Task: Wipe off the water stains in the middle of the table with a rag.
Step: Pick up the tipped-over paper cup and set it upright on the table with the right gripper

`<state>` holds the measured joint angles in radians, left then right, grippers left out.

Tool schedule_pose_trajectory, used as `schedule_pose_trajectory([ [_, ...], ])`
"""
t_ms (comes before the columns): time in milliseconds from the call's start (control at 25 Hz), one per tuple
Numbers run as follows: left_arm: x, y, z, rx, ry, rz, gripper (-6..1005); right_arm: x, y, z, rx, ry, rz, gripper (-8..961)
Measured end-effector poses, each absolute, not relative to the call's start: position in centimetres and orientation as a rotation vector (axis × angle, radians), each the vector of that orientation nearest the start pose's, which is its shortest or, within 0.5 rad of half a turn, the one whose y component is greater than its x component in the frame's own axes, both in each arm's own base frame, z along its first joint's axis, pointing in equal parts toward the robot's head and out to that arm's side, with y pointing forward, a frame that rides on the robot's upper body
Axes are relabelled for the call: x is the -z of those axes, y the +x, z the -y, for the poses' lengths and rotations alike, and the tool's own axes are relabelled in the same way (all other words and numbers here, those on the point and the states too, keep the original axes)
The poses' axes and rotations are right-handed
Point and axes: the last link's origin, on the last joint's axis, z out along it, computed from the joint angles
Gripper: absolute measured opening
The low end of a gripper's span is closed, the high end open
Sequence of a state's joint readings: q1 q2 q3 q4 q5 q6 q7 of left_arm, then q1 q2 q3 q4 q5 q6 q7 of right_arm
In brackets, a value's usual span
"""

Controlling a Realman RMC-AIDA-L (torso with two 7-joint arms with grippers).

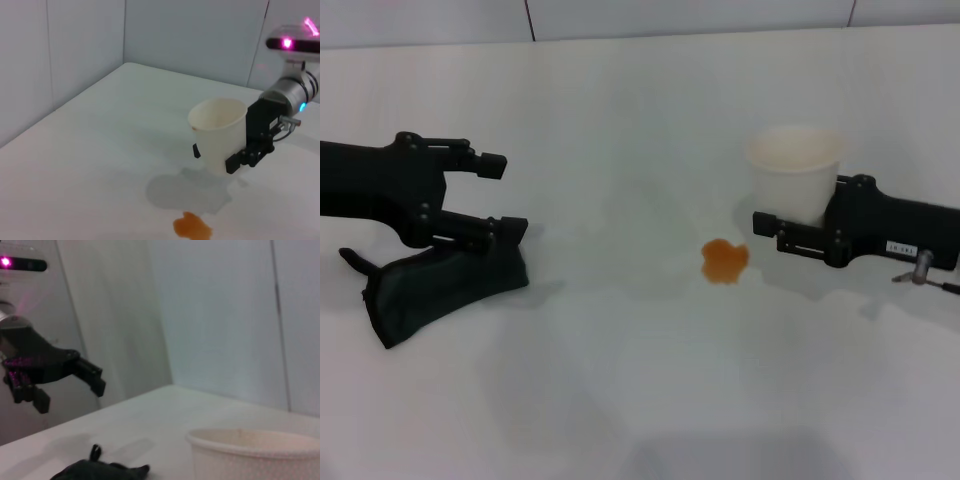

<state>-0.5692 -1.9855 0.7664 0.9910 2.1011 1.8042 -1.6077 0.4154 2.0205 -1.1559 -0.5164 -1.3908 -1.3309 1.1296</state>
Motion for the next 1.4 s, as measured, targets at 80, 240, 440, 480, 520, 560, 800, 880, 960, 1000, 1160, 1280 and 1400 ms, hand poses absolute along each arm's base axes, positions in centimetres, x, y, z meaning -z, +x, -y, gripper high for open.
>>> schedule_pose_trajectory([
  [80,-7.1,-22.8,-34.1,0.402,-2.935,0.423,880,2.3,27.9,-32.0,-0.833,-2.513,-0.509,625],
  [240,-7.3,-22.7,-34.2,0.398,-2.933,0.417,880,2.9,29.0,-31.4,-0.842,-2.425,-0.465,625],
  [440,-7.3,-22.7,-34.2,0.391,-2.934,0.412,880,3.8,30.0,-31.1,-0.8,-2.381,-0.475,626],
  [480,-7.2,-22.7,-34.2,0.391,-2.935,0.411,880,3.9,30.2,-31.0,-0.79,-2.379,-0.482,626],
  [520,-7.2,-22.7,-34.2,0.391,-2.935,0.411,880,4.0,30.4,-31.0,-0.777,-2.376,-0.491,626],
  [560,-7.2,-22.7,-34.2,0.393,-2.934,0.41,880,4.2,30.6,-30.8,-0.766,-2.376,-0.502,625],
  [800,-7.3,-22.7,-34.2,0.393,-2.931,0.411,880,4.6,31.4,-30.1,-0.735,-2.361,-0.511,621],
  [880,-7.3,-22.7,-34.2,0.391,-2.931,0.411,880,4.6,31.7,-29.9,-0.728,-2.345,-0.513,622],
  [960,-7.3,-22.7,-34.2,0.389,-2.932,0.411,880,4.7,32.0,-29.7,-0.717,-2.333,-0.511,622],
  [1000,-7.2,-22.7,-34.2,0.388,-2.933,0.41,880,4.8,32.1,-29.6,-0.71,-2.329,-0.513,622],
  [1160,-7.2,-22.7,-34.2,0.386,-2.935,0.408,880,4.9,32.6,-29.6,-0.684,-2.305,-0.533,621],
  [1280,-7.0,-22.7,-34.2,0.387,-2.937,0.408,880,4.9,33.0,-29.5,-0.673,-2.278,-0.544,621],
  [1400,-7.0,-22.7,-34.2,0.387,-2.937,0.409,880,4.9,33.1,-29.5,-0.664,-2.266,-0.53,621],
])
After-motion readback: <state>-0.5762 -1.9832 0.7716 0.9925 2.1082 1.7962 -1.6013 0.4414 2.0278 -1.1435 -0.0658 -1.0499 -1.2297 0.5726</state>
